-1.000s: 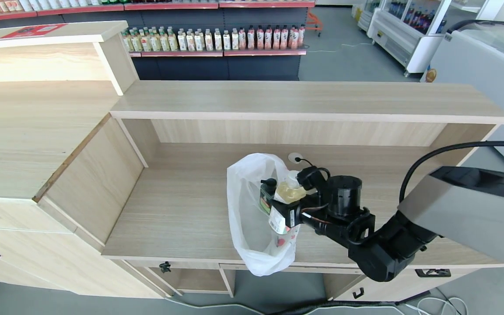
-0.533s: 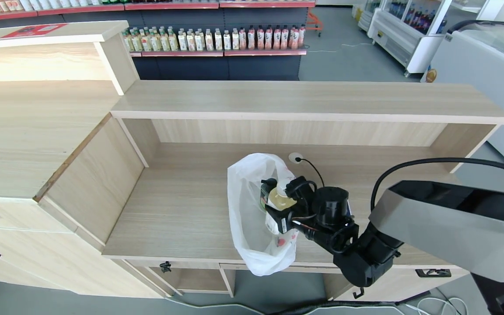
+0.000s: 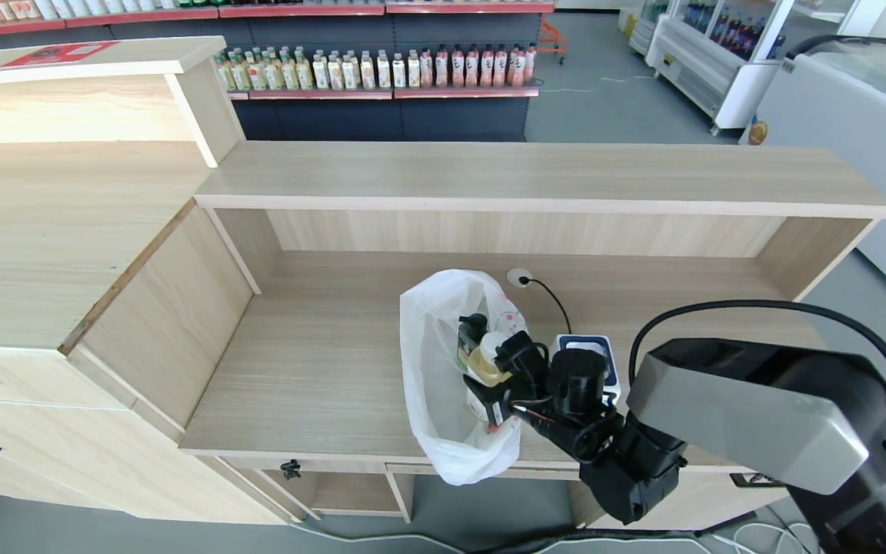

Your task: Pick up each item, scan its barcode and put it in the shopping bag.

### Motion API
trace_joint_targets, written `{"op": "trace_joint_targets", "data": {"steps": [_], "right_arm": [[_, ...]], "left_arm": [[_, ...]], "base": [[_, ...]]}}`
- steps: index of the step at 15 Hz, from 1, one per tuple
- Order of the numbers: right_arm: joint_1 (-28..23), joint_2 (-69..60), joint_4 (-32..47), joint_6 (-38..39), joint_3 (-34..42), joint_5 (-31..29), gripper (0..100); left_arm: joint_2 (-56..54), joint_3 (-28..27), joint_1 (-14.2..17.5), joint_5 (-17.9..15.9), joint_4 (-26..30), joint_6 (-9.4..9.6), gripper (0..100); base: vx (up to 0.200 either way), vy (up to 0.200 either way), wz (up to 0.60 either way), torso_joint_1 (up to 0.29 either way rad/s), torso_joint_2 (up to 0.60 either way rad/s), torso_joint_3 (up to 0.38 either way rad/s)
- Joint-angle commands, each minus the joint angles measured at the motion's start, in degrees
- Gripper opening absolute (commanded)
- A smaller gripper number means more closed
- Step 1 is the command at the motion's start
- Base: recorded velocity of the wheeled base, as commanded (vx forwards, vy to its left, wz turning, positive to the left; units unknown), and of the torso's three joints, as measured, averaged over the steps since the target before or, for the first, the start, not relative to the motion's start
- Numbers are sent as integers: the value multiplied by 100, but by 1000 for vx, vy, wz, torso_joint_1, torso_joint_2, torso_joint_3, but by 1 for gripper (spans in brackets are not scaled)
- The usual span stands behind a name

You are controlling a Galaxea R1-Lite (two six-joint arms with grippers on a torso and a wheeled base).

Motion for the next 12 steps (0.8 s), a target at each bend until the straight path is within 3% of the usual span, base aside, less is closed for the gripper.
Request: {"op": "trace_joint_targets", "data": {"steps": [1, 2, 7, 12], "right_arm": [[21, 106, -22, -10, 50, 14, 0], [21, 97, -22, -10, 59, 14, 100], [21, -131, -30, 245, 111, 67, 100], [-67, -1151, 365, 1607, 595, 67, 100]], "left_arm": [[-2, 1, 2, -4, -1, 0, 100], [-2, 1, 2, -4, -1, 8, 100], [-2, 1, 2, 5, -1, -27, 100], [-2, 1, 2, 5, -1, -27, 100]], "base": [[0, 0, 0, 0, 0, 0], [0, 0, 0, 0, 0, 0], [0, 0, 0, 0, 0, 0], [0, 0, 0, 0, 0, 0]]}}
